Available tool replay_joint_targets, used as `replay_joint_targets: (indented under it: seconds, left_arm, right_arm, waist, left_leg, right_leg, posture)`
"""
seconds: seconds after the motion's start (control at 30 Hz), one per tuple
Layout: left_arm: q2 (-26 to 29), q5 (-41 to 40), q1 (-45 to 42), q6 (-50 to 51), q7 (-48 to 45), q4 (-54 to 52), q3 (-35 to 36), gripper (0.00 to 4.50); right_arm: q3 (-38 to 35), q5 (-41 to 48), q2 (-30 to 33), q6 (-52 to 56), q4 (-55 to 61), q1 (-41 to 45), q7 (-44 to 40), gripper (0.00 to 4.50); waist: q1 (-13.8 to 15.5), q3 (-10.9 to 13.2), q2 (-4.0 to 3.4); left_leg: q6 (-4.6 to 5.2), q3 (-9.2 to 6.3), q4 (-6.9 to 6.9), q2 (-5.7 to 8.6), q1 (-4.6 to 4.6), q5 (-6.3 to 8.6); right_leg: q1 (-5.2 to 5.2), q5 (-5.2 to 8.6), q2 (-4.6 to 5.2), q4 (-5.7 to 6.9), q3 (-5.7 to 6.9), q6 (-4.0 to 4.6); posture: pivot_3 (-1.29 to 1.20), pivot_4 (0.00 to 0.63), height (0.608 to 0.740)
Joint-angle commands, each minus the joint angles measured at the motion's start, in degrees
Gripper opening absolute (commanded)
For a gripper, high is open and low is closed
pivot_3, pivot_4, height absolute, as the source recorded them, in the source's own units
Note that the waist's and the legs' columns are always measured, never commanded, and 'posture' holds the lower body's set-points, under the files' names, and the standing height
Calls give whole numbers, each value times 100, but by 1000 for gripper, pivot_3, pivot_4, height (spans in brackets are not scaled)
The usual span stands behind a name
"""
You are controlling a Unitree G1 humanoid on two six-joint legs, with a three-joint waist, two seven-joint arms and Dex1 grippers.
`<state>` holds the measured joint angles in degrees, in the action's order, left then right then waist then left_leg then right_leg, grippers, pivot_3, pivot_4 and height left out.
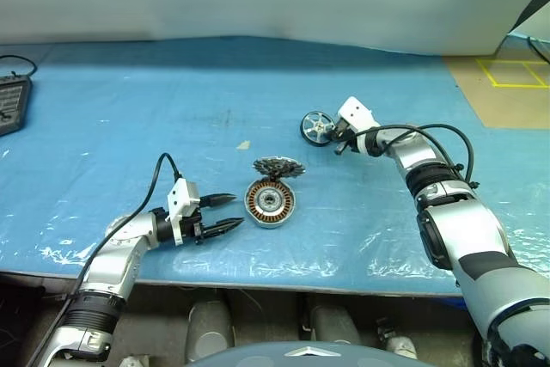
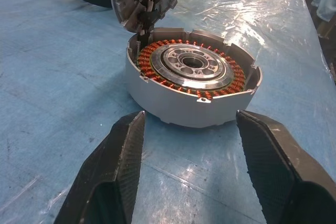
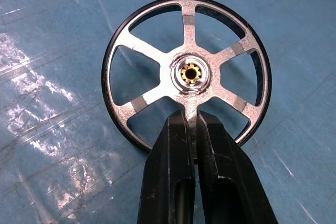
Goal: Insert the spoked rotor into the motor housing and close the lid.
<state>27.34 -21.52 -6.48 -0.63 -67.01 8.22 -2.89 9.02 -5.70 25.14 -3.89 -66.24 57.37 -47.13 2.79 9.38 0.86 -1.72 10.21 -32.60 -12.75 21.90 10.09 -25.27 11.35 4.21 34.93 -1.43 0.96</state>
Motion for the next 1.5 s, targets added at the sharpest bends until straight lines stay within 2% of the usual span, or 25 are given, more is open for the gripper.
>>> replay_joint_targets:
  seconds: [0.03,0.13,0.2,0.37,0.47,0.63,0.83,0.93,1.13,1.5]
  left_arm:
    - [20,-48,5,-35,-40,-158,17,2909]
    - [18,-77,48,-34,-76,-188,18,2909]
    - [5,-137,91,-22,-118,-247,25,2909]
    - [4,-233,125,31,-255,-323,9,2909]
    - [38,-268,108,61,-384,-321,-4,2909]
    - [149,-185,72,-72,-594,-176,23,2909]
    - [159,-101,57,-301,-694,22,17,2909]
    - [114,-66,78,-420,-692,111,7,2909]
    - [32,19,64,-608,-662,250,-41,2909]
    - [69,-35,101,-256,-371,-266,-85,2909]
  right_arm:
    - [-430,354,278,-27,580,-243,-167,31]
    - [-774,772,530,141,1552,-841,-521,31]
    - [-955,1209,759,389,2646,-1572,-1058,31]
    - [-1035,2124,1399,1644,4848,-3220,-2248,31]
    - [-992,2416,1636,2039,5568,-3845,-2618,31]
    - [-887,2835,1666,2365,6702,-4495,-2882,31]
    - [-518,2909,1403,2572,7285,-4294,-2717,31]
    - [-366,2926,1259,2734,7401,-4022,-2612,31]
    - [-35,2742,958,2787,7252,-3619,-2339,31]
    - [332,2496,734,2748,6891,-3411,-2105,31]
  waist:
    - [17,1,-1]
    - [93,3,-5]
    - [138,4,-5]
    - [148,7,-10]
    - [127,9,-13]
    - [113,10,-13]
    - [127,10,-12]
    - [125,10,-13]
    - [126,10,-13]
    - [120,10,-13]
  left_leg:
    - [0,0,0,0,1,0]
    - [0,0,3,1,6,0]
    - [1,2,6,1,6,0]
    - [1,2,17,0,-3,0]
    - [1,3,23,1,-20,1]
    - [1,6,41,0,-44,2]
    - [0,9,44,3,-34,2]
    - [-3,11,44,3,-29,4]
    - [-5,11,44,2,-28,5]
    - [-6,11,44,3,-28,5]
  right_leg:
    - [0,0,0,-1,0,0]
    - [0,0,0,-9,1,0]
    - [0,0,0,-14,0,0]
    - [3,1,-1,-20,-1,-2]
    - [13,3,-1,-21,-6,-5]
    - [10,28,-2,-20,-9,-47]
    - [11,28,2,-31,-8,-47]
    - [6,11,4,-32,-8,-17]
    - [6,9,3,-30,-5,-14]
    - [6,9,4,-30,-6,-14]
  posture:
    - [0,150,740]
    - [0,150,740]
    - [0,150,740]
    - [0,150,740]
    - [0,150,740]
    - [0,150,740]
    - [0,150,740]
    - [0,150,740]
    - [0,150,740]
    - [0,150,740]
